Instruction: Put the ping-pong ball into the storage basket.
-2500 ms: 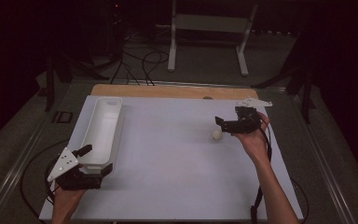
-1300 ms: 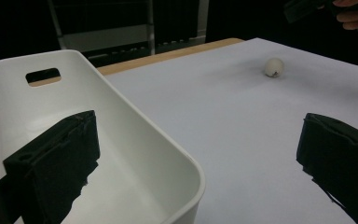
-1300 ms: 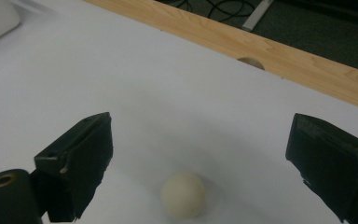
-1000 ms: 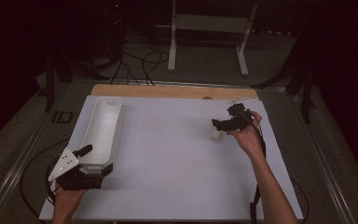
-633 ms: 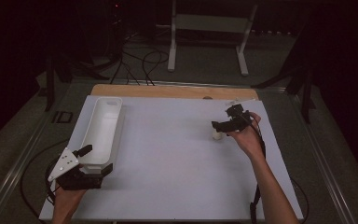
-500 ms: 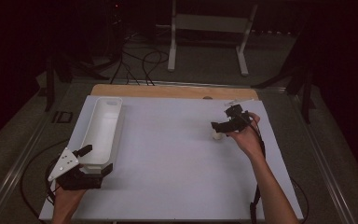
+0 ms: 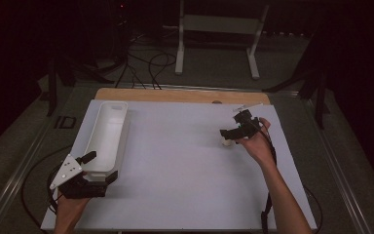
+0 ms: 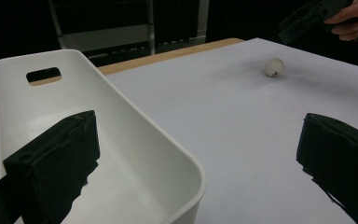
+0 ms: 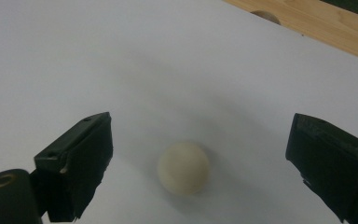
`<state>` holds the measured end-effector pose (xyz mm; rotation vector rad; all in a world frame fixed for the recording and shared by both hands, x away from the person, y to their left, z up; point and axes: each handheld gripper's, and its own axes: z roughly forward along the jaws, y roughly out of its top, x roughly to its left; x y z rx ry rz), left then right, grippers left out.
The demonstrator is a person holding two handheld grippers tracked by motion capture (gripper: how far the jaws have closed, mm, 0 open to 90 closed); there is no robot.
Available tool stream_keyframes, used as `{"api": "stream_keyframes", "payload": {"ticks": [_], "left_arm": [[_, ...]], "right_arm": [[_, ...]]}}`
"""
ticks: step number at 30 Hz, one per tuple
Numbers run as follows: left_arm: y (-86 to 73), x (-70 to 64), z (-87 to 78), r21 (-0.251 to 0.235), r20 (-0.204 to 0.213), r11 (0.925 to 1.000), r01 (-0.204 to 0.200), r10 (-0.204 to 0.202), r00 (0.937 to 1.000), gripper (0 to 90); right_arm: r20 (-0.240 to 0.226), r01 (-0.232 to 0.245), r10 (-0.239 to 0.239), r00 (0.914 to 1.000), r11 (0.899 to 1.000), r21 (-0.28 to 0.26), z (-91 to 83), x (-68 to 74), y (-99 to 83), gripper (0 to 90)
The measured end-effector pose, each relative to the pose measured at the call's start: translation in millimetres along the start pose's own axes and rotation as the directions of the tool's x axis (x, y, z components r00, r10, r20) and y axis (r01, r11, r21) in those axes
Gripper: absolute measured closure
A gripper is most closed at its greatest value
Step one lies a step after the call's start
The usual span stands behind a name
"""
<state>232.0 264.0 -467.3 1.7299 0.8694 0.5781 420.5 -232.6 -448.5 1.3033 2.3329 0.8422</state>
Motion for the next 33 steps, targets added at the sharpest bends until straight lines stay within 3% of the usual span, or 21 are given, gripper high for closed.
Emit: {"api": "stream_keyframes", "payload": {"ticks": [33], "left_arm": [[-0.1,0.6,-0.7,-0.001,-0.004,1.0,0.003,-0.003,1.0,0.0]], "right_arm": [[-0.023,0.009,-0.007,0.9997,0.996,0.087,12.7,2.4,-2.8,6.9]]}}
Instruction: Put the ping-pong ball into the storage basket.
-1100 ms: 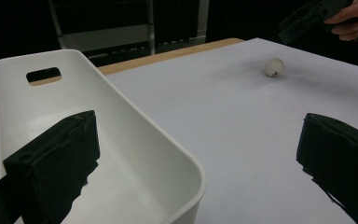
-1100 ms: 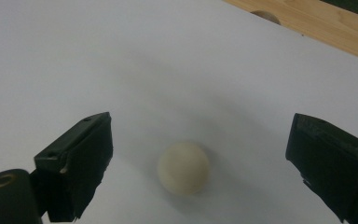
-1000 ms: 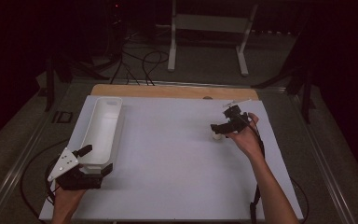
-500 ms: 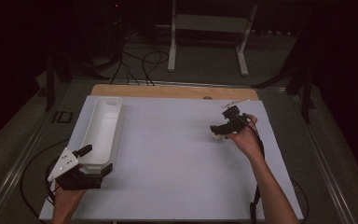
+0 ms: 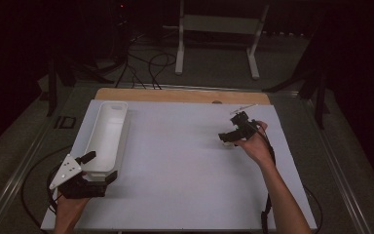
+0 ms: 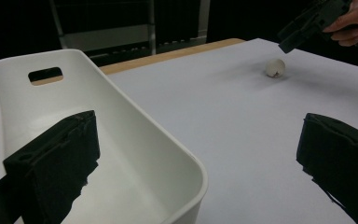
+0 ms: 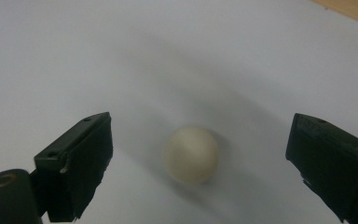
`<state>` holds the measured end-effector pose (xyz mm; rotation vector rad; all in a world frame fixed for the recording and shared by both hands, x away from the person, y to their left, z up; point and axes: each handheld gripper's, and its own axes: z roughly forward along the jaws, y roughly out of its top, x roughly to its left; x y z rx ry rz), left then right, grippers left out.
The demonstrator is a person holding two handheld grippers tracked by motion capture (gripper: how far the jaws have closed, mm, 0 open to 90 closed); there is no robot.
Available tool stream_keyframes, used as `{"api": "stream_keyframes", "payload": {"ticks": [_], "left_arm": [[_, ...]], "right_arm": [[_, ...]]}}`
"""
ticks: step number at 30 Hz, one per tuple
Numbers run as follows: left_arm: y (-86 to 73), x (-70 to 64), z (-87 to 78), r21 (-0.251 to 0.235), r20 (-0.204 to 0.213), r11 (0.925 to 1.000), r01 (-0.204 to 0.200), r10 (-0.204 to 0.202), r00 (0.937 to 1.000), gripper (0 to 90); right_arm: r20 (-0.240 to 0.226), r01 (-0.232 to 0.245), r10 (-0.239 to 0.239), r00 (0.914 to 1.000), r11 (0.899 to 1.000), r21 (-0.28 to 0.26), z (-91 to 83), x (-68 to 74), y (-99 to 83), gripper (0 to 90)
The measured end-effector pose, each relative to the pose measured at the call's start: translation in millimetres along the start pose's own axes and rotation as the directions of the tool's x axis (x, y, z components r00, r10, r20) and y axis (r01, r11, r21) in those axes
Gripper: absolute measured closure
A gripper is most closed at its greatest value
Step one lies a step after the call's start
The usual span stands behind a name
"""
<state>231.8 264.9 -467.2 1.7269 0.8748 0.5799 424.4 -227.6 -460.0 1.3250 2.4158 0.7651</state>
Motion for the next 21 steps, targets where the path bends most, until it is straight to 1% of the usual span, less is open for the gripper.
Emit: {"api": "stream_keyframes", "payload": {"ticks": [21], "left_arm": [[-0.3,-0.2,0.0,0.004,-0.003,1.0,0.0,0.0,1.0,0.0]], "right_arm": [[0.012,-0.008,0.008,0.9999,0.999,0.044,10.0,0.8,-1.5,6.9]]}}
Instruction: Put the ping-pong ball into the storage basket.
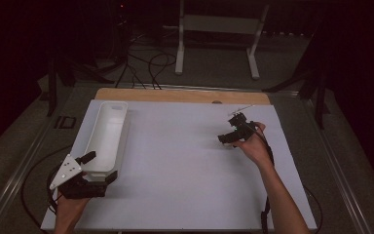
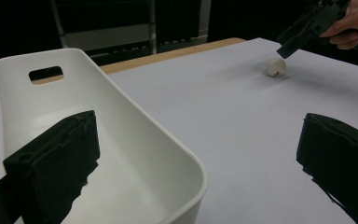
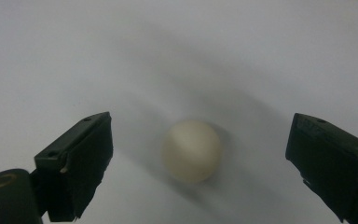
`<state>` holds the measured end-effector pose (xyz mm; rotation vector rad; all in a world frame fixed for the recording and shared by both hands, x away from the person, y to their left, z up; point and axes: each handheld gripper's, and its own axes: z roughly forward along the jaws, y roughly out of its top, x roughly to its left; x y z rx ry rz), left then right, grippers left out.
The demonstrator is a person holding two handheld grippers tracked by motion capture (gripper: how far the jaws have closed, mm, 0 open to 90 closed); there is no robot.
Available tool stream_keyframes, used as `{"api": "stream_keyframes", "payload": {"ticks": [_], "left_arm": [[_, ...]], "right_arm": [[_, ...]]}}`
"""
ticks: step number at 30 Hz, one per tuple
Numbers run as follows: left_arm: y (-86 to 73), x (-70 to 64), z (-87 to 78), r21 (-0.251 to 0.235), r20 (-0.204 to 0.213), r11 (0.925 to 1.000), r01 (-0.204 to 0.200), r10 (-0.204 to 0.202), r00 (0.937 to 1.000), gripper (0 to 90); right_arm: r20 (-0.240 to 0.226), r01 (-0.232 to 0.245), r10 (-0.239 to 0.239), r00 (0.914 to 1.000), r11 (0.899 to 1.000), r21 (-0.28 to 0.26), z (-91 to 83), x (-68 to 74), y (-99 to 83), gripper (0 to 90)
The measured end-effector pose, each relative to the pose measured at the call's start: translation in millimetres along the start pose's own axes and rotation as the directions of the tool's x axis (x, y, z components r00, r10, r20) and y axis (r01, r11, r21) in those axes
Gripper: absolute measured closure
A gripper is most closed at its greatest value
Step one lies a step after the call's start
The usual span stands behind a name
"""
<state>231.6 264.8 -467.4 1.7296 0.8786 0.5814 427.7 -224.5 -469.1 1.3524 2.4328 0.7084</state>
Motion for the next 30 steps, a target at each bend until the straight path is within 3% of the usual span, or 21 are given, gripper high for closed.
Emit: {"api": "stream_keyframes", "payload": {"ticks": [30], "left_arm": [[-0.4,0.4,0.2,-0.001,-0.002,1.0,0.005,-0.005,1.0,0.0]], "right_arm": [[0.006,-0.016,0.016,0.9999,0.999,0.035,9.8,0.1,-0.8,7.6]]}}
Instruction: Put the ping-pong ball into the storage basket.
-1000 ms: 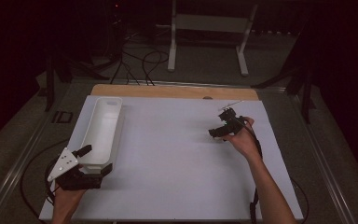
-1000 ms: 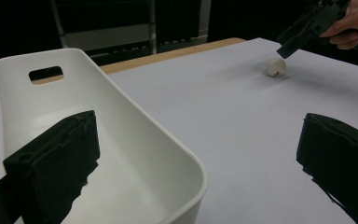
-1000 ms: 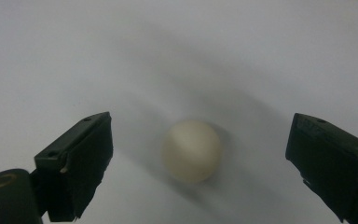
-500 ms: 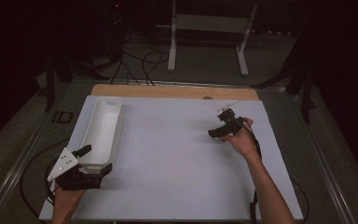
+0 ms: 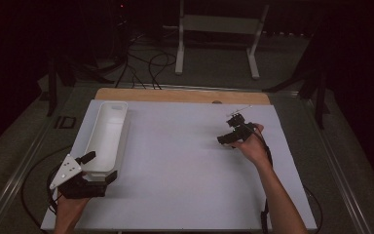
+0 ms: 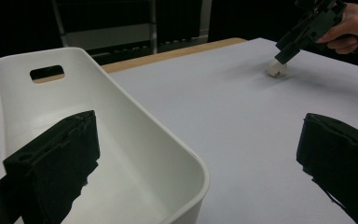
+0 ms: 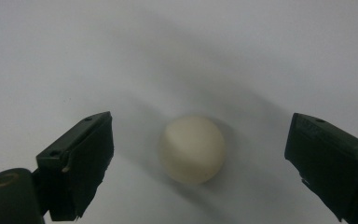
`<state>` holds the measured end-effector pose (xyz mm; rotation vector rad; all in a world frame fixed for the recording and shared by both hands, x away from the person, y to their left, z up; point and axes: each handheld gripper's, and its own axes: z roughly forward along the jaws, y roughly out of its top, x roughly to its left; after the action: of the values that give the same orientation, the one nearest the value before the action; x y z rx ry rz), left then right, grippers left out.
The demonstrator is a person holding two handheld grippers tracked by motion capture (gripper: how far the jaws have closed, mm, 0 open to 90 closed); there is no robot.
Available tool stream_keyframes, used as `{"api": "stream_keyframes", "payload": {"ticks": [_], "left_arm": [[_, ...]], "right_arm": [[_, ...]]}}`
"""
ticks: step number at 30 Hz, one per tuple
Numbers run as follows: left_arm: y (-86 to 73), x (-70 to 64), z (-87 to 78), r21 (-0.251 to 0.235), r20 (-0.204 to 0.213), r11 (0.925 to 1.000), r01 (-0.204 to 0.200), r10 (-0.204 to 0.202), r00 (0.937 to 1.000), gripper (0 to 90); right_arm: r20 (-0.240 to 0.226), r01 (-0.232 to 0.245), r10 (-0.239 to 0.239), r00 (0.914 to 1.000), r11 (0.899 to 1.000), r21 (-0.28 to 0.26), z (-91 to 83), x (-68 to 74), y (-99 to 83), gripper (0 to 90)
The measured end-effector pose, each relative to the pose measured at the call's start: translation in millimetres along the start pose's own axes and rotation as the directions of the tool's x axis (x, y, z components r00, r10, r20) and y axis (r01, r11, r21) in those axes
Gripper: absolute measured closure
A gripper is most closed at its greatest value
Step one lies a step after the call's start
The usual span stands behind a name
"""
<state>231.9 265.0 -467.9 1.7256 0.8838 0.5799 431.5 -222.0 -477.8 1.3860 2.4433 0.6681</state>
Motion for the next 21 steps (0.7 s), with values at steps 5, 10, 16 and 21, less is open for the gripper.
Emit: {"api": "stream_keyframes", "payload": {"ticks": [5,10,16,21], "left_arm": [[0.1,0.3,-0.7,0.0,-0.001,1.0,-0.001,0.001,1.0,0.0],[0.1,0.6,-1.3,-0.001,-0.002,1.0,-0.001,0.001,1.0,0.0],[0.1,0.7,-1.5,-0.003,-0.003,1.0,0.0,0.0,1.0,0.0],[0.1,0.7,-1.7,-0.005,-0.004,1.0,0.001,-0.001,1.0,0.0]], "right_arm": [[-0.001,0.0,0.0,1.0,1.0,0.019,3.0,-0.1,-0.4,7.7],[-0.001,-0.004,0.004,1.0,0.999,0.032,6.0,1.2,-0.6,8.7],[-0.004,0.005,-0.005,1.0,0.999,0.044,8.4,2.7,-0.1,10.1],[0.01,0.007,-0.008,0.9999,0.998,0.062,9.9,3.4,-0.1,12.9]]}}
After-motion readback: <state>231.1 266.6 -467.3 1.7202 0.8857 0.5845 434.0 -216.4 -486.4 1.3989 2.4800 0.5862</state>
